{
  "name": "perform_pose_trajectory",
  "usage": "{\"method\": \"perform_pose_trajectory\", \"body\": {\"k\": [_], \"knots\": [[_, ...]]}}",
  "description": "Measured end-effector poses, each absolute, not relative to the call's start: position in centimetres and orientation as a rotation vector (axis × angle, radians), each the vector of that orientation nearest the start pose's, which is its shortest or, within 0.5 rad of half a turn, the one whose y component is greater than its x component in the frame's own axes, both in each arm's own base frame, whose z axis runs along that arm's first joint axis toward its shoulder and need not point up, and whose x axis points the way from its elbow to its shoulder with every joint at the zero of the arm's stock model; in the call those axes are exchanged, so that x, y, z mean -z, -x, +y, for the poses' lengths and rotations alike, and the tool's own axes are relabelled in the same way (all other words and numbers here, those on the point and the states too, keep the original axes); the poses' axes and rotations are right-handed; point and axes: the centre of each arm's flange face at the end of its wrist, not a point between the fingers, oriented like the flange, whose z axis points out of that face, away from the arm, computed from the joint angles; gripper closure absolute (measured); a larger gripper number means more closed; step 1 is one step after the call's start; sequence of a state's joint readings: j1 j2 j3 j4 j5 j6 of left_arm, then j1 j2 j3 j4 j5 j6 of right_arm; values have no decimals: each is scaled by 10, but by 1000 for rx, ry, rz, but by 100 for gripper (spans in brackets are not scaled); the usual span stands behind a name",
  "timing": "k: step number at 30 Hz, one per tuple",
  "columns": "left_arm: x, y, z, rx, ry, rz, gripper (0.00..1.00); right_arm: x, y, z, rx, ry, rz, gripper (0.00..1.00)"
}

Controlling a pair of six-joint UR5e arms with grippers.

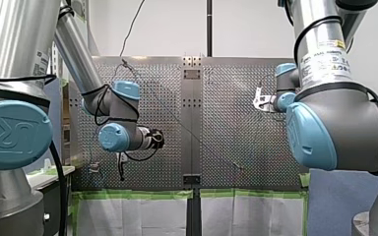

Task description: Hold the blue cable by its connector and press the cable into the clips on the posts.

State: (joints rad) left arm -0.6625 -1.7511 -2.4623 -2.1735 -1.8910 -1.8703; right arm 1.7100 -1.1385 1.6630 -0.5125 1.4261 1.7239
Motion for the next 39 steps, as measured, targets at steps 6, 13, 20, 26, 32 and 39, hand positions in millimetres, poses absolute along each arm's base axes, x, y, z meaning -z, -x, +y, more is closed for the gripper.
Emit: {"method": "perform_pose_trajectory", "body": {"k": [6,13,20,26,32,39], "knots": [[-129,-213,-297,483,-75,1676,0,-283,-232,-581,-1531,-1341,-1145,100],[-130,-215,-300,497,-86,1670,0,-306,-233,-575,-1537,-1326,-1101,100],[-131,-215,-300,498,-87,1669,0,-308,-233,-574,-1537,-1326,-1098,100],[-131,-215,-300,498,-87,1669,0,-308,-233,-574,-1537,-1326,-1098,100],[-131,-215,-300,498,-87,1669,0,-308,-233,-574,-1537,-1326,-1098,100],[-131,-215,-300,498,-87,1669,0,-308,-233,-574,-1537,-1326,-1098,100]]}}
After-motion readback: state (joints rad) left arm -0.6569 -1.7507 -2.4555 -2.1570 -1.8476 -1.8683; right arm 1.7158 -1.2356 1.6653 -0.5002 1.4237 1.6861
